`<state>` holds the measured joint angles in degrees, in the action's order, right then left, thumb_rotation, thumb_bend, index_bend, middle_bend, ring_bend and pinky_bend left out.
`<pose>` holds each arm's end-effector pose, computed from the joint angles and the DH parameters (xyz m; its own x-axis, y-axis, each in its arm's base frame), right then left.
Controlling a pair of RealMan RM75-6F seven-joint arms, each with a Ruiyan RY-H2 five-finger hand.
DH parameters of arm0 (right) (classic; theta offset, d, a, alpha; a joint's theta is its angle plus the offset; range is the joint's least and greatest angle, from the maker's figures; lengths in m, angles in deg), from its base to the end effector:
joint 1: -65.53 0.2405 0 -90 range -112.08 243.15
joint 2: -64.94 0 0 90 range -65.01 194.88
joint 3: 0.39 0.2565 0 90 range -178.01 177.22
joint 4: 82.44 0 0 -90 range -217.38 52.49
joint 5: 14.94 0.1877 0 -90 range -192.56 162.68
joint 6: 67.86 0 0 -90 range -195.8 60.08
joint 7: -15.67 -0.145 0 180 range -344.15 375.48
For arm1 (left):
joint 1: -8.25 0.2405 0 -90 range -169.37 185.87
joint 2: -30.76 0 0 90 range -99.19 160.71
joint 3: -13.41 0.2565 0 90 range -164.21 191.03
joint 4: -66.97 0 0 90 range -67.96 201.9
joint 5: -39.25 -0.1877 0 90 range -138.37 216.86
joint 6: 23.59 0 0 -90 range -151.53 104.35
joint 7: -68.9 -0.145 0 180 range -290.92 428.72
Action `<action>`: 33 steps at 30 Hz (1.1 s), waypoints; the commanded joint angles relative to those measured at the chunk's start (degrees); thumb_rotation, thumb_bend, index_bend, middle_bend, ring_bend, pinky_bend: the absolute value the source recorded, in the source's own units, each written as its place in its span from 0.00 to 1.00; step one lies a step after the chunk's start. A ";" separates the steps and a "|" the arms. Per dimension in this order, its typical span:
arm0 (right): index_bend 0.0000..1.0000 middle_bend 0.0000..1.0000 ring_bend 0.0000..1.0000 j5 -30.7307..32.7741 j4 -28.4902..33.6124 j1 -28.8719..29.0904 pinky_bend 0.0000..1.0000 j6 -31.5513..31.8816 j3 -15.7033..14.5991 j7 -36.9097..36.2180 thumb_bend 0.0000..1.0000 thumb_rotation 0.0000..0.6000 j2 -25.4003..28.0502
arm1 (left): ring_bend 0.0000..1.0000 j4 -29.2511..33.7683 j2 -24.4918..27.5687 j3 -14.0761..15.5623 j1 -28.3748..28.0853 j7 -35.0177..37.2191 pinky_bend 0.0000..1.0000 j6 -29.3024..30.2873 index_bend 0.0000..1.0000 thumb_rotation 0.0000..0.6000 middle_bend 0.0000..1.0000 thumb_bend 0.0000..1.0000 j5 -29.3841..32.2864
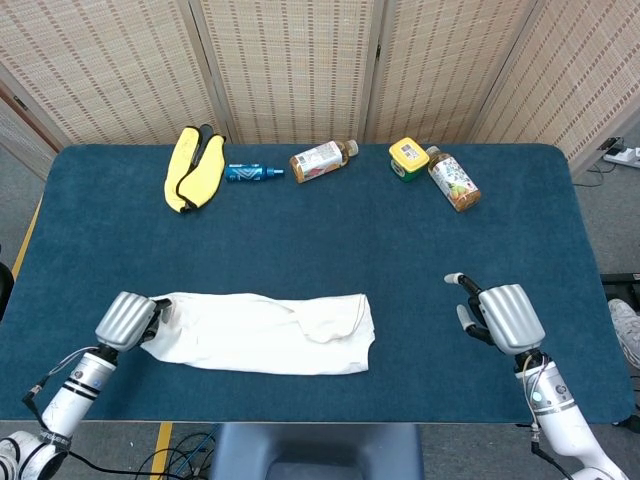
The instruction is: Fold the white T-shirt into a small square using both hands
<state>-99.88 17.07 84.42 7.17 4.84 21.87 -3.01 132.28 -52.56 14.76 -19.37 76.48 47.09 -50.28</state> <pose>-0.2261 -0.2458 0.1323 0.3401 -0.0703 0.9378 -0.9148 -0.2559 0.3126 -0.2745 0.2923 0.0666 0.4902 0.1364 0.8609 0.8276 -0.3826 -0.4107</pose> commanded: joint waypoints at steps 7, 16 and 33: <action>0.26 0.91 0.97 -0.30 -1.36 -0.98 1.00 1.20 0.11 -2.72 0.51 1.00 0.98 | 0.86 23.05 7.32 -6.78 -5.62 -16.52 0.94 -7.89 0.69 1.00 0.94 0.51 7.78; 0.26 0.91 0.97 -0.70 -2.85 -1.89 1.00 2.17 0.01 -5.55 0.51 1.00 1.51 | 0.85 39.14 8.62 -10.97 -10.64 -36.43 0.94 -12.67 0.67 1.00 0.94 0.51 21.91; 0.26 0.91 0.97 -0.35 -3.43 -3.96 1.00 3.91 -0.03 -7.41 0.51 1.00 3.36 | 0.85 42.47 -7.72 -13.82 -22.74 -60.74 0.94 -5.35 0.65 1.00 0.94 0.51 41.44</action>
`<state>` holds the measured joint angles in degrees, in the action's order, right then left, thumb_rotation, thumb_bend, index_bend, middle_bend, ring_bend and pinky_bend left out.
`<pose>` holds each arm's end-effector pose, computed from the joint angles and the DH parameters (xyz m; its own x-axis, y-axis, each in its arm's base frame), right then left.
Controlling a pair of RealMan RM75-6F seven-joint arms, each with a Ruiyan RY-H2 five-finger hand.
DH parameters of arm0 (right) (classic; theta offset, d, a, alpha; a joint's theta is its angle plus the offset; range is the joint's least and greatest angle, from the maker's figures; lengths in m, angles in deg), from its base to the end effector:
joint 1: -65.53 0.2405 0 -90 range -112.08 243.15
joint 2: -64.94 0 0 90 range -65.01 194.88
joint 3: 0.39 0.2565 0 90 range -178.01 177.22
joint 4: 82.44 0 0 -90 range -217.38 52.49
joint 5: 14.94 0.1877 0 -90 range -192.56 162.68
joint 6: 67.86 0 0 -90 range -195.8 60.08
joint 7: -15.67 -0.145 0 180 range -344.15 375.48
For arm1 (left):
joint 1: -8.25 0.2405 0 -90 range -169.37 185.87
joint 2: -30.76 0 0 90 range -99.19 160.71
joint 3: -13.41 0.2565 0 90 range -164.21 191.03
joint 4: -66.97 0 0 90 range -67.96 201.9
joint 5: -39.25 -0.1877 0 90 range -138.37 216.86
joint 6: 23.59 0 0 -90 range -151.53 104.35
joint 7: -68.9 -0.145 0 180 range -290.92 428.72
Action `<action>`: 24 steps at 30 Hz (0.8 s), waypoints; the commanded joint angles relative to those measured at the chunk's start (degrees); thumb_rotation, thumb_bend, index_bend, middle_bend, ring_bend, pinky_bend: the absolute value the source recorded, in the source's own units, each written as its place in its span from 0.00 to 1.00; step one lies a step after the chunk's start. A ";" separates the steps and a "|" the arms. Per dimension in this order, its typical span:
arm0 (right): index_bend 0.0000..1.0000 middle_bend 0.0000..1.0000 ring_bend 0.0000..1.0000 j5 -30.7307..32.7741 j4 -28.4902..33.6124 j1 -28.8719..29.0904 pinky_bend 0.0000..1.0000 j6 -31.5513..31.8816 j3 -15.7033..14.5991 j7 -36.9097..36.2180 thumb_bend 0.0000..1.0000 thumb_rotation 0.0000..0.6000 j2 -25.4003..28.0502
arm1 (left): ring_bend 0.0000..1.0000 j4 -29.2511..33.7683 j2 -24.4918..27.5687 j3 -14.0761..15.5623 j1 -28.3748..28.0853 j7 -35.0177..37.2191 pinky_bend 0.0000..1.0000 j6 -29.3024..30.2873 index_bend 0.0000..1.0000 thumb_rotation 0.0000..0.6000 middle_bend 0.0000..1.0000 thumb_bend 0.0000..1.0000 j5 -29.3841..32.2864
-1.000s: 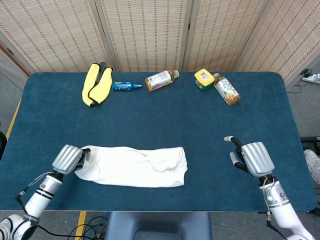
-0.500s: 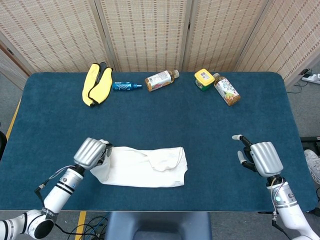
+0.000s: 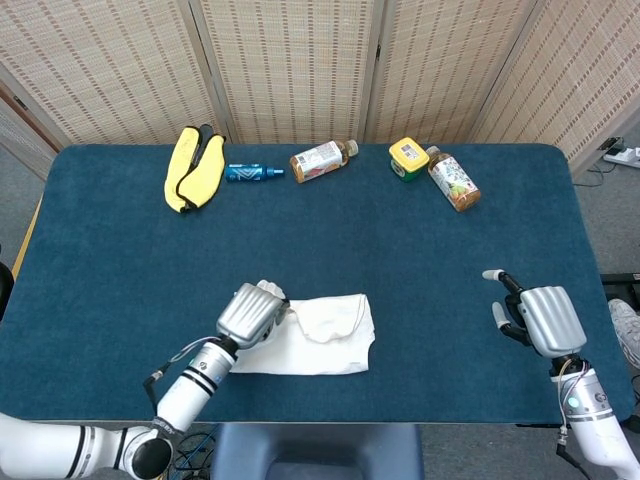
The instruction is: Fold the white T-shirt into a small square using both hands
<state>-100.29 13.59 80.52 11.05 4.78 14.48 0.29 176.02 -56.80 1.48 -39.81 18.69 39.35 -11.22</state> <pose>-0.2561 -0.2349 0.1630 0.3122 -0.0216 0.9498 -0.9365 -0.1748 0.3039 -0.0612 0.2964 0.0112 0.5719 0.2005 0.7955 0.7542 -0.5100 -0.4137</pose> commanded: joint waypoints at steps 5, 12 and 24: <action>0.26 0.91 0.97 0.30 0.19 -0.26 1.00 -0.07 0.11 0.19 0.51 1.00 0.18 | 0.85 -4.58 -9.02 -0.53 -5.14 -7.52 0.94 5.03 0.65 1.00 0.94 0.51 6.15; 0.26 0.91 0.97 0.60 0.44 -0.58 1.00 0.04 0.28 0.42 0.51 1.00 0.46 | 0.85 -8.01 -14.03 -2.95 -8.60 -10.95 0.94 7.28 0.63 1.00 0.94 0.51 11.21; 0.26 0.91 0.97 1.35 0.47 -0.92 1.00 -0.31 0.57 0.29 0.51 1.00 0.80 | 0.85 -12.59 -19.71 -5.20 -14.30 -13.80 0.94 7.47 0.63 1.00 0.94 0.51 15.80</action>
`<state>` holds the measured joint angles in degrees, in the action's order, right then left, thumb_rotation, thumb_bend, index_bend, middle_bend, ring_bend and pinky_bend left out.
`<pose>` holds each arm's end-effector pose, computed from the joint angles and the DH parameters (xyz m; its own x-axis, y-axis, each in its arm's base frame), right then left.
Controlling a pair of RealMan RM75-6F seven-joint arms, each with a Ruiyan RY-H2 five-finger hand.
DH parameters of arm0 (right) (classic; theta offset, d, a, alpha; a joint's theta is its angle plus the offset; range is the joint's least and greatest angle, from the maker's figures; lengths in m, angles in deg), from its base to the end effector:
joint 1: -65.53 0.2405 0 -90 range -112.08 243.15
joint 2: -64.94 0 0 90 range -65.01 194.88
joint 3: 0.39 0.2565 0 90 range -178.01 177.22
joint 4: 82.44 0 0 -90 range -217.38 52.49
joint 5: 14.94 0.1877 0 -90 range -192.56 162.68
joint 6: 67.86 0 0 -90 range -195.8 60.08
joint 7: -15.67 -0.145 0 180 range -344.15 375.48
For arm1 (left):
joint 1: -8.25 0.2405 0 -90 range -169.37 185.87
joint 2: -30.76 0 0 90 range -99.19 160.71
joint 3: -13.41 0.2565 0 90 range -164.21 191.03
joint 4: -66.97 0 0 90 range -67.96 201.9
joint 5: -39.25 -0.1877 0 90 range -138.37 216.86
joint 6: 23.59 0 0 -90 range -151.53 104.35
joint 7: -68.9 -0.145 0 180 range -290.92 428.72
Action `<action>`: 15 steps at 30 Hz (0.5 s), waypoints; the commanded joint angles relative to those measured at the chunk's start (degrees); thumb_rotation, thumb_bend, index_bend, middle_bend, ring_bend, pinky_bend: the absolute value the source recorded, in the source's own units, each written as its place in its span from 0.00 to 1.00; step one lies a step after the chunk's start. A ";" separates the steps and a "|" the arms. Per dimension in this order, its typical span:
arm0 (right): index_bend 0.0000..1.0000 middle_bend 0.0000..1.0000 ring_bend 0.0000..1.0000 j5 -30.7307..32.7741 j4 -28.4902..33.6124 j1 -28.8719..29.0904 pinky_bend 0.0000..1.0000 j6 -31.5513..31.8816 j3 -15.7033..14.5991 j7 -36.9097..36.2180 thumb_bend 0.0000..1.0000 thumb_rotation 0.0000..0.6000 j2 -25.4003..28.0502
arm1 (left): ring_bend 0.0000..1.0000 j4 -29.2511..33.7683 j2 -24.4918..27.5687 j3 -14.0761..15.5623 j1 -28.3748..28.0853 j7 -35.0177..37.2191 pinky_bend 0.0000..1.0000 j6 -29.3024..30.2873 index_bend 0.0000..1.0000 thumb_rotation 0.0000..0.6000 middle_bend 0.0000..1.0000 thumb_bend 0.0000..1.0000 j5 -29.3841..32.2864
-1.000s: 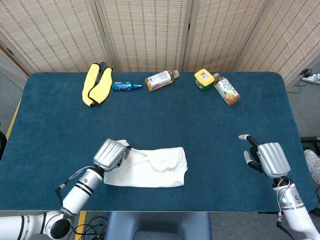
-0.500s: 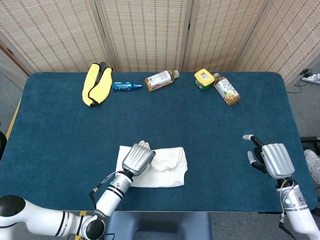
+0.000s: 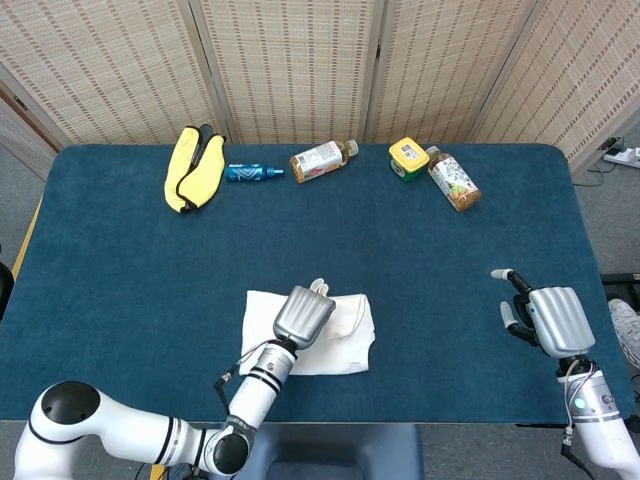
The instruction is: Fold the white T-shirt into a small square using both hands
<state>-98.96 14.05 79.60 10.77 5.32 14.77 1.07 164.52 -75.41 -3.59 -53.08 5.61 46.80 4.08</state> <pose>-0.2615 -0.2328 0.1683 0.3163 -0.0207 0.9484 -0.9404 -0.1388 0.3106 0.0037 0.3017 -0.0597 0.6257 0.1973 0.7547 0.7321 -0.4827 -0.4808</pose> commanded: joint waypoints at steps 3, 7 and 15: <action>0.26 0.91 0.97 0.07 0.04 -0.07 1.00 -0.04 0.10 0.02 0.51 1.00 0.15 | 0.85 -2.38 -2.66 -0.44 -2.27 -1.27 0.94 0.07 0.63 1.00 0.94 0.51 1.29; 0.26 0.91 0.97 0.18 0.06 -0.31 1.00 0.11 0.16 -0.13 0.51 1.00 0.43 | 0.85 -4.34 -4.73 -0.88 -3.96 -2.20 0.94 0.22 0.63 1.00 0.94 0.51 2.27; 0.26 0.91 0.97 0.46 -0.36 -0.72 1.00 0.07 0.12 -0.76 0.51 1.00 0.66 | 0.85 -7.71 -8.27 -2.09 -6.63 -3.75 0.94 0.25 0.62 1.00 0.93 0.51 4.86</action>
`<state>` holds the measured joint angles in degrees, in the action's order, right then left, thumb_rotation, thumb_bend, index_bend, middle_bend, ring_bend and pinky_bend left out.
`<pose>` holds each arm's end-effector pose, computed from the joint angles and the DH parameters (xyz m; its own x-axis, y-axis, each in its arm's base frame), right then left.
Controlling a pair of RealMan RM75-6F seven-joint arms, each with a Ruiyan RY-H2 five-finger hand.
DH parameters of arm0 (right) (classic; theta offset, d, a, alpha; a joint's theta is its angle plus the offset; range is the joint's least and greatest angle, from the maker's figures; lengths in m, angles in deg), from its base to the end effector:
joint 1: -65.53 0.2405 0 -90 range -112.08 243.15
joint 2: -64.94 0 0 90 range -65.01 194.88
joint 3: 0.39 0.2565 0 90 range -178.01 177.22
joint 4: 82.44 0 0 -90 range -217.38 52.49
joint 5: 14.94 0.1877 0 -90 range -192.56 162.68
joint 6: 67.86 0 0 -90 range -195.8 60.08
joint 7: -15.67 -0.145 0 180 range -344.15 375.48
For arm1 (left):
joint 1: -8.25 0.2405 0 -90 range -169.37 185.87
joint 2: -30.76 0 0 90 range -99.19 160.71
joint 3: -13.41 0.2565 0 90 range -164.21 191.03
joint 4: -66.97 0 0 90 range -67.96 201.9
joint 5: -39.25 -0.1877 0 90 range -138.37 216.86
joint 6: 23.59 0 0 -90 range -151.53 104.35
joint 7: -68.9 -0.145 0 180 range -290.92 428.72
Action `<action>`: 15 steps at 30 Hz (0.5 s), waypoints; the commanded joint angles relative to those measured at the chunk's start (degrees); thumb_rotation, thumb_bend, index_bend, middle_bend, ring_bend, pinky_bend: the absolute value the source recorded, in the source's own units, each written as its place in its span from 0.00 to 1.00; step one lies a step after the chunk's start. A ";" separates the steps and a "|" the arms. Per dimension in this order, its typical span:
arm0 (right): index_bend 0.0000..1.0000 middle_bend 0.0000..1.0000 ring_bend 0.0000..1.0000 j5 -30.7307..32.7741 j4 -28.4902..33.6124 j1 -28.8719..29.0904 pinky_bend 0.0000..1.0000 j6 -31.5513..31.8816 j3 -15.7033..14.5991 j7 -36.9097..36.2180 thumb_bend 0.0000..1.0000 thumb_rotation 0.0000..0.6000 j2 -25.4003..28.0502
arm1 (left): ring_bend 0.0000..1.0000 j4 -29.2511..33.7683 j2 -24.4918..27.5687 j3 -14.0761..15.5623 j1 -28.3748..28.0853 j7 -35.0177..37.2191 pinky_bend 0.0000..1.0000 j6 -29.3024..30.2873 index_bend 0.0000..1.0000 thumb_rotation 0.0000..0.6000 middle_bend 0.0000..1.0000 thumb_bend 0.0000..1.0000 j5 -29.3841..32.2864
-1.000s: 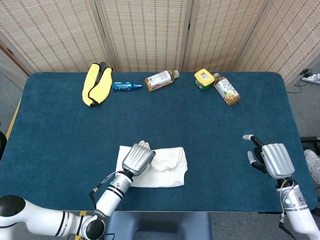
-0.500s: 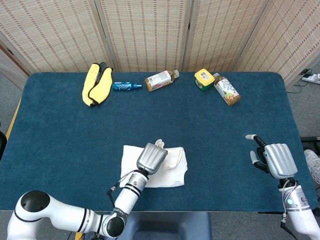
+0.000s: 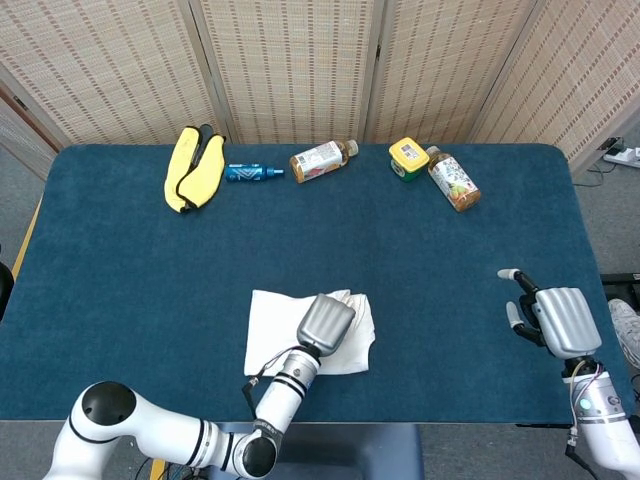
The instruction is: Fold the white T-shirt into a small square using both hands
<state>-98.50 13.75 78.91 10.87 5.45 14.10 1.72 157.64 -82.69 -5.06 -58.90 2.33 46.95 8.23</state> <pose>-0.2668 -0.2306 0.1733 0.3181 -0.0183 0.9479 -0.9421 -0.1180 0.3139 0.0301 0.2943 -0.0932 0.6653 0.1992 0.7195 0.6981 -0.5077 -0.5049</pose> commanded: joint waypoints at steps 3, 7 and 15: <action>0.26 0.91 0.97 0.00 -0.25 -0.16 1.00 0.05 0.04 -0.37 0.51 1.00 0.10 | 0.85 -2.22 -2.35 -1.02 -2.12 -1.78 0.94 0.24 0.62 1.00 0.93 0.51 1.62; 0.26 0.91 0.97 0.18 -0.43 -0.30 1.00 -0.02 0.09 -0.68 0.51 1.00 0.28 | 0.85 -4.33 -4.19 -1.96 -3.45 -2.40 0.94 0.17 0.62 1.00 0.93 0.51 2.70; 0.26 0.91 0.97 0.42 -0.70 -0.66 1.00 0.02 0.10 -1.00 0.51 1.00 0.41 | 0.84 -7.60 -6.01 -3.20 -4.73 -2.79 0.94 -0.22 0.51 1.00 0.91 0.49 4.22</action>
<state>-98.07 13.05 78.26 10.90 5.55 13.10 2.13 150.11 -88.64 -8.18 -63.58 -0.55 46.79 12.44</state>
